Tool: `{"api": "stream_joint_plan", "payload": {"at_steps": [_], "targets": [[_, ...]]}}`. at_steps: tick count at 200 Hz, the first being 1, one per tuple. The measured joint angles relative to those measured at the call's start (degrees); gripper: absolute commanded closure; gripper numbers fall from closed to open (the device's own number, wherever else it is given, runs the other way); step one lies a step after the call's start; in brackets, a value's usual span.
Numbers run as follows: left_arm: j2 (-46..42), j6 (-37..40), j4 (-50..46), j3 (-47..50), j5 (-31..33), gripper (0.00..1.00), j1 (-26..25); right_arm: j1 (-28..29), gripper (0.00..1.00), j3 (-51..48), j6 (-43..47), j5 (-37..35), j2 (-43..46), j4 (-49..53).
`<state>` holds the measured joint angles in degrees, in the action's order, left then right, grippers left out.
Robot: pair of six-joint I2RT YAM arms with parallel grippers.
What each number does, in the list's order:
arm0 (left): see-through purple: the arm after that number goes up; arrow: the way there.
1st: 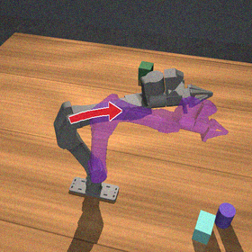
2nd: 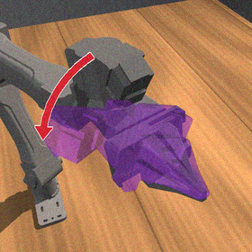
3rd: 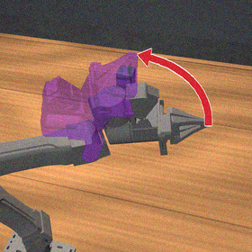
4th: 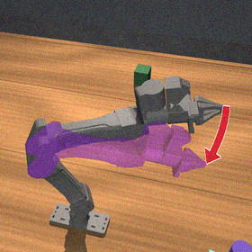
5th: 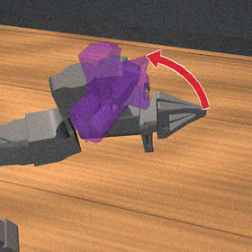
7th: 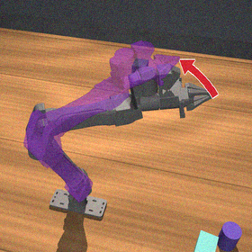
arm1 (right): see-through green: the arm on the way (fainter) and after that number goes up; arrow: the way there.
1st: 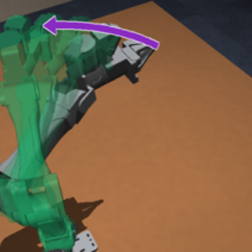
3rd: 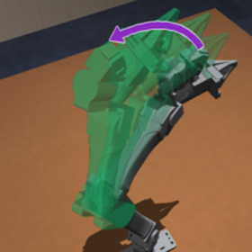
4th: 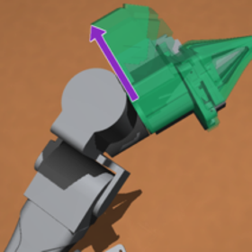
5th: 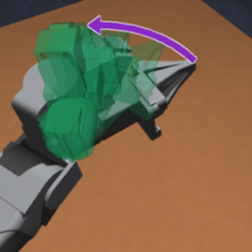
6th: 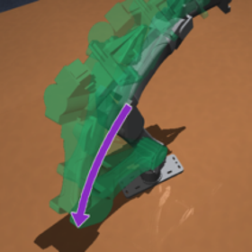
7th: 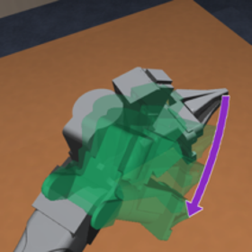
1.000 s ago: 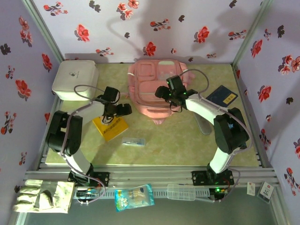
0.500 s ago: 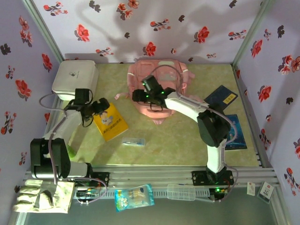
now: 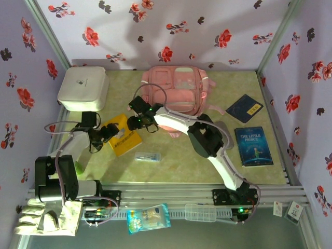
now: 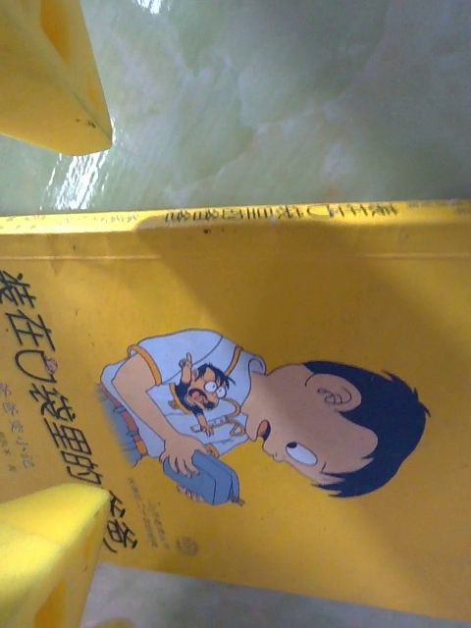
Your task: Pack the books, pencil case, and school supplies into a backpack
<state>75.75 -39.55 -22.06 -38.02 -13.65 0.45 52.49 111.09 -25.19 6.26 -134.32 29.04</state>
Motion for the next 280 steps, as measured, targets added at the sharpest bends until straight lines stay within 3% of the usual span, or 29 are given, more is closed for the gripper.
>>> {"api": "stream_joint_plan", "payload": {"at_steps": [87,169,233,280], "targets": [[4.22,0.04,1.49,0.00,-3.87,0.16,-0.09,0.02,0.54,6.21,1.95,0.52,-5.31,5.64],[4.98,0.24,0.61,-0.63,-6.32,0.34,-0.46,0.00,0.61,6.95,2.32,0.55,-5.92,6.03],[-5.03,-3.85,-1.62,-4.87,-9.66,0.40,-2.51,-0.72,0.63,7.04,2.69,-0.24,-5.95,6.62],[-3.06,-5.40,-0.74,-5.49,-10.45,0.49,-4.22,-0.96,0.63,7.04,2.69,-0.22,-6.03,6.86]]}}
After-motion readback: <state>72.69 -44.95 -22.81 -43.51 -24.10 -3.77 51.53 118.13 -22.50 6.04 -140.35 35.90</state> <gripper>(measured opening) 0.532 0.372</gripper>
